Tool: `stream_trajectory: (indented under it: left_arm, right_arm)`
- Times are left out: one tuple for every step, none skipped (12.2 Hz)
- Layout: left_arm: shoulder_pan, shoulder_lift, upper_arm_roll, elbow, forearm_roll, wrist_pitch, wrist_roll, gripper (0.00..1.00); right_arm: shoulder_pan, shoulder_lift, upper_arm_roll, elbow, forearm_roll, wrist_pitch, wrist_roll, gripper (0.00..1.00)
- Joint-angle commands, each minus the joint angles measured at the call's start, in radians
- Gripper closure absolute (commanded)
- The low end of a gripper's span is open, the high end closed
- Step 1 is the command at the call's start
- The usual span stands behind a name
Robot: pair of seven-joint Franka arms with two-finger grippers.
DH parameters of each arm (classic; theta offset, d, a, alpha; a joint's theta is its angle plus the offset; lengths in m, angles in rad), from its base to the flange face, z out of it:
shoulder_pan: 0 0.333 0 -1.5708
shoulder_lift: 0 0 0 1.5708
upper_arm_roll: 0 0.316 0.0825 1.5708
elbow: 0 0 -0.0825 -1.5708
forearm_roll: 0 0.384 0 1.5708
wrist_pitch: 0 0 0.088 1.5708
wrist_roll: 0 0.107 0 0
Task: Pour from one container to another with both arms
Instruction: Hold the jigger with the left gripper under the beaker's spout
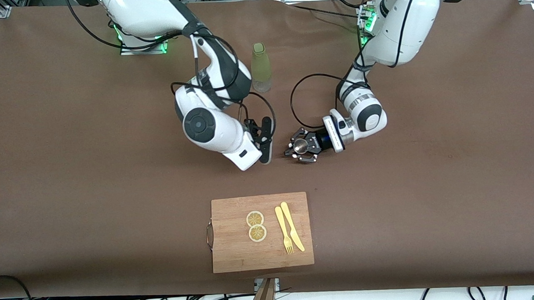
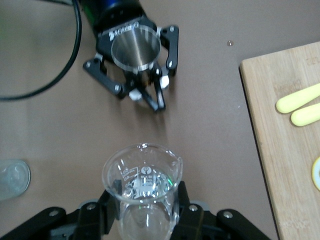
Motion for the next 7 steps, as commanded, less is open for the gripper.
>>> stream_trajectory:
  left_arm:
    - [-0.046, -0.022, 0.014, -0.009, -0.067, 0.031, 0.05, 1.0]
    - [-0.058, -0.02, 0.015, -0.009, -0.094, 0.033, 0.077, 1.0]
    - [-0.063, -0.019, 0.017, -0.009, -0.11, 0.036, 0.088, 1.0]
    - [-0.074, -0.017, 0.017, -0.009, -0.12, 0.04, 0.09, 1.0]
    - [-0.092, -0.014, 0.018, -0.009, -0.146, 0.046, 0.09, 1.0]
    - [-0.109, -0.009, 0.02, -0.006, -0.174, 0.048, 0.09, 1.0]
    - [-0.12, 0.0, 0.023, 0.006, -0.192, 0.048, 0.091, 1.0]
  right_arm:
    - [0.026, -0.013, -0.002, -0.008, -0.057, 0.015, 0.08, 0.73]
    - [0.037, -0.012, -0.002, -0.008, -0.068, 0.017, 0.099, 0.73]
    - [0.043, -0.01, -0.002, -0.01, -0.078, 0.024, 0.108, 0.72]
    - [0.049, -0.012, -0.004, -0.01, -0.086, 0.026, 0.111, 0.72]
    - [0.058, -0.01, -0.004, -0.01, -0.089, 0.026, 0.122, 0.72]
    - [0.075, -0.009, -0.007, -0.01, -0.11, 0.03, 0.142, 0.72]
    - [0.087, -0.009, -0.007, -0.01, -0.14, 0.036, 0.166, 0.72]
